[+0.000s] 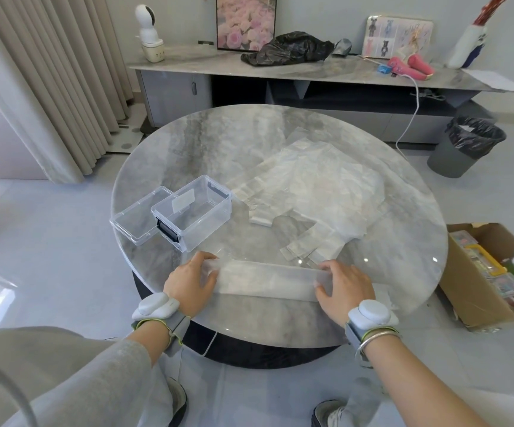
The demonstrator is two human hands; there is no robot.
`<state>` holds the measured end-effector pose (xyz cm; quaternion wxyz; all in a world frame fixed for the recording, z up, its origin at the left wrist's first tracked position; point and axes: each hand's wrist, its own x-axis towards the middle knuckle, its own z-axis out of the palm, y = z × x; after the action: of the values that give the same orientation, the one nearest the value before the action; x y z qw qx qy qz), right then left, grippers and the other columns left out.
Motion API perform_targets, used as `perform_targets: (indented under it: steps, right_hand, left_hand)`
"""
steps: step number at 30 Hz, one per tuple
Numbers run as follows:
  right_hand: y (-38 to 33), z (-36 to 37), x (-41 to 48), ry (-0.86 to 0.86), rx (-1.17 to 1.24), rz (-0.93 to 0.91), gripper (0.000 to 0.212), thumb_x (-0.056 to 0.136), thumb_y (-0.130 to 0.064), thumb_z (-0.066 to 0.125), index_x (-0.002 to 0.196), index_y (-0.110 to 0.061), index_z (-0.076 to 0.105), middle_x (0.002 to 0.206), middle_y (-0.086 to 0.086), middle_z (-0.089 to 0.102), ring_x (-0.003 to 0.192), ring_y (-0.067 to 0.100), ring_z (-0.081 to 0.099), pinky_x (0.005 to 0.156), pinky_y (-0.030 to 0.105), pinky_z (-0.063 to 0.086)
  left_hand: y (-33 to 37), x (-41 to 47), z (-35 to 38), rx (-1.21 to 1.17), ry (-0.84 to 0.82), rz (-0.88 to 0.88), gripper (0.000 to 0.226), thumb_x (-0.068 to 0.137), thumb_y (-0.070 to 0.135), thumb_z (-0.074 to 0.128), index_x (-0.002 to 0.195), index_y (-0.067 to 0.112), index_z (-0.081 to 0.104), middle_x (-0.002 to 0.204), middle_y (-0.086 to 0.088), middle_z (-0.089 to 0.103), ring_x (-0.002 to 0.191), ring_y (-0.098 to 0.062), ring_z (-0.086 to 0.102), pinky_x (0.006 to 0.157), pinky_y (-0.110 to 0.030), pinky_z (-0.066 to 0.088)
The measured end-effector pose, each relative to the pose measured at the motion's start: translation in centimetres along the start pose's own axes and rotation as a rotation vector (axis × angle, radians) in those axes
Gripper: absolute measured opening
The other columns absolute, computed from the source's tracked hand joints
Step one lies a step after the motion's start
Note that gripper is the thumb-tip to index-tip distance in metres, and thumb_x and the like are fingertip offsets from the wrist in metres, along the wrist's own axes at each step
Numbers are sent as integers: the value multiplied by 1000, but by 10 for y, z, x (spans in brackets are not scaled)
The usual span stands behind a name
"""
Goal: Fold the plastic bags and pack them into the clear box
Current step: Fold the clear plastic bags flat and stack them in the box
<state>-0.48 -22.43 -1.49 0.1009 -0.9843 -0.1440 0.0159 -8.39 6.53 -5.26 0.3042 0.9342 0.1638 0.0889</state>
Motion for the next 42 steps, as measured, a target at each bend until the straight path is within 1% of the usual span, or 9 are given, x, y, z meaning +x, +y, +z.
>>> perform_targets:
  steps: [8,12,15,19,23,26,29,35,42]
  right_hand:
    - [-5,16,-1,146,-53,-77,54,76,-27,72,125,-10,57,126,13,57,115,36,54,96,45,45]
    - [-40,36,-20,53,-21,-354,53,93,-32,37,140,-10,46,150,10,38,141,29,31,112,43,19]
    - [-54,58,-29,-63,-82,-474,57,100,-41,23,146,-10,37,156,7,27,145,22,22,112,42,17]
    - [-34,63,-24,-152,-132,-414,70,98,-54,15,149,-7,28,158,7,16,146,21,20,113,39,14]
    - [7,49,-13,-222,-107,-161,104,67,-75,-30,150,-14,-16,154,-2,-25,144,12,-21,119,34,-10]
    - [12,38,-7,-170,-80,-87,98,76,-66,-12,153,-9,10,160,1,3,148,17,3,120,34,8]
    - [5,21,3,7,-43,-180,63,94,-51,24,137,-13,49,137,4,51,126,27,48,100,37,42]
    - [-4,-10,20,-315,-154,-64,50,87,-50,58,128,-26,44,124,-3,54,115,20,51,90,29,37]
    - [-10,-2,8,-591,92,23,26,82,-42,70,85,-22,54,72,-10,51,70,13,52,55,21,34]
  left_hand:
    - [-5,-2,4,221,105,226,53,78,8,67,129,16,53,128,-3,53,113,-28,54,85,-39,50]
    - [12,-8,18,303,0,555,62,87,14,45,148,11,36,157,-6,31,144,-24,30,116,-41,23]
    - [14,-20,37,382,-128,622,61,97,29,27,154,9,20,163,-6,12,150,-20,11,119,-43,9]
    - [1,-25,43,447,-187,593,63,103,48,15,155,12,18,162,-3,13,150,-17,12,117,-45,12]
    - [0,-23,39,444,-240,594,65,103,52,15,156,15,15,163,-1,12,150,-15,9,118,-44,10]
    - [1,-19,39,445,-268,593,66,102,55,15,156,17,12,163,1,8,150,-14,6,119,-44,7]
    - [1,-15,37,418,-253,596,68,101,56,21,156,19,11,163,2,7,150,-14,6,119,-45,1]
    - [23,-23,30,303,-99,719,49,84,40,58,128,18,54,139,0,49,126,-21,47,110,-43,30]
    - [23,-20,36,404,68,755,22,87,33,52,99,22,66,113,9,64,96,-19,59,78,-30,37]
